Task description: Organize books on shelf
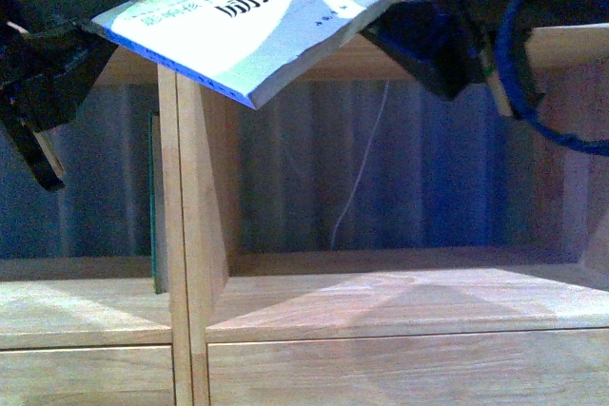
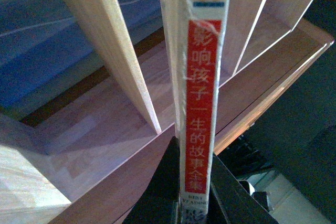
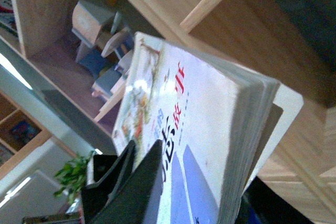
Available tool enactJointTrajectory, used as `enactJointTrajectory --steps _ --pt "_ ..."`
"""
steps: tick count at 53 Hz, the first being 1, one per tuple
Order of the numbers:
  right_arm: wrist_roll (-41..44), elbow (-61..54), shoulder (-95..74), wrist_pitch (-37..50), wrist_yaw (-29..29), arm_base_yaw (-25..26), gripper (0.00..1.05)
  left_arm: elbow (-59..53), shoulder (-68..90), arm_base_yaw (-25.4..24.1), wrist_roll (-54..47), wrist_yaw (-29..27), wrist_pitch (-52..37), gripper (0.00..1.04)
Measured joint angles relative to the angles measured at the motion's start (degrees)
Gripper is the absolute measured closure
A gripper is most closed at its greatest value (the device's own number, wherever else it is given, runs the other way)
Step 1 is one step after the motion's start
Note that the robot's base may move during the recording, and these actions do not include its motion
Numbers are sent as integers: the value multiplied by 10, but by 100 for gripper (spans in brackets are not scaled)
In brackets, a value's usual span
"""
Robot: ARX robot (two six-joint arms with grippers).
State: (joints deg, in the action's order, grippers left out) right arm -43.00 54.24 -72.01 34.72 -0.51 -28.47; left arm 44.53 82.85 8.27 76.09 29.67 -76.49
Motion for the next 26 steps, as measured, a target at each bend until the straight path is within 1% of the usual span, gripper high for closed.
enactJointTrajectory --steps 4,9,11,12,14,17,19,23,26 --pt "27 -11 16 3 9 32 49 5 -17 -1 -38 3 38 98" --pt "70 -21 44 3 15 98 32 13 -38 -11 -100 4 104 98" --pt "81 -22 50 1 19 118 27 16 -44 -18 -125 5 135 98" --pt "89 -22 55 -1 17 139 22 17 -47 -23 -143 7 150 98" --pt "99 -22 59 -1 13 165 16 21 -55 -34 -177 8 189 98" --pt "118 -22 61 -5 13 196 8 25 -62 -42 -214 7 224 98" --pt "121 -23 61 -5 8 214 6 30 -71 -49 -250 3 262 98" --pt "136 -24 59 -2 7 247 7 35 -89 -55 -308 -12 320 98" --pt "153 -25 58 -1 10 273 7 36 -105 -57 -378 -29 365 98"
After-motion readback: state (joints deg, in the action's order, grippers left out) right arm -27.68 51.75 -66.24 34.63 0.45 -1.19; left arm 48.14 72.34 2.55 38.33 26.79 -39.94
